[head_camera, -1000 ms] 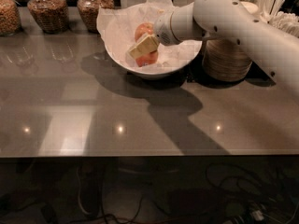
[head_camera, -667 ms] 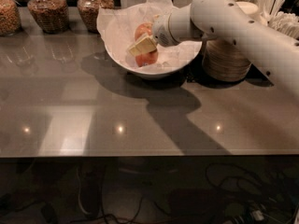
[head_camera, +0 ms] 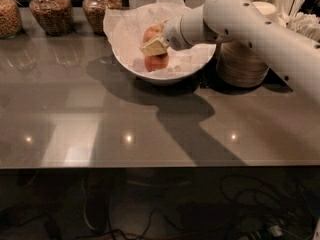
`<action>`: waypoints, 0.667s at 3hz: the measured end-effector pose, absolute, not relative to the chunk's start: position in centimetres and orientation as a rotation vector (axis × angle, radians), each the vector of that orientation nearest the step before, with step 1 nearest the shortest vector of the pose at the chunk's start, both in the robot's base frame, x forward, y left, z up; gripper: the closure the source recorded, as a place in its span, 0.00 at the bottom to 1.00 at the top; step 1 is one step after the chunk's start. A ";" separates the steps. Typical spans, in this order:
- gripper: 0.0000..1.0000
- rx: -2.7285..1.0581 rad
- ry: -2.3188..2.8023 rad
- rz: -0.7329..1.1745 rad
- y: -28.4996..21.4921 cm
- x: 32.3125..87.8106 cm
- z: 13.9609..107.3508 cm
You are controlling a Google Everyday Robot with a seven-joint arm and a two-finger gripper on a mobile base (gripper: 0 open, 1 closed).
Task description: Pick apple from white bowl
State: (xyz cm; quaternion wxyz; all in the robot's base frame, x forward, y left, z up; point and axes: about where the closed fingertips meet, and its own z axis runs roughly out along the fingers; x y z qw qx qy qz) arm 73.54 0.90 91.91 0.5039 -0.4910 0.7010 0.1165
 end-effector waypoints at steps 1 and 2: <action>0.93 -1.213 1.672 0.274 0.7 73.1 93.1; 1.00 -1.258 1.637 0.283 0.0 71.8 95.2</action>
Offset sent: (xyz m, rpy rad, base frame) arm -0.0336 -0.0250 0.0591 -0.0411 -0.0479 0.1175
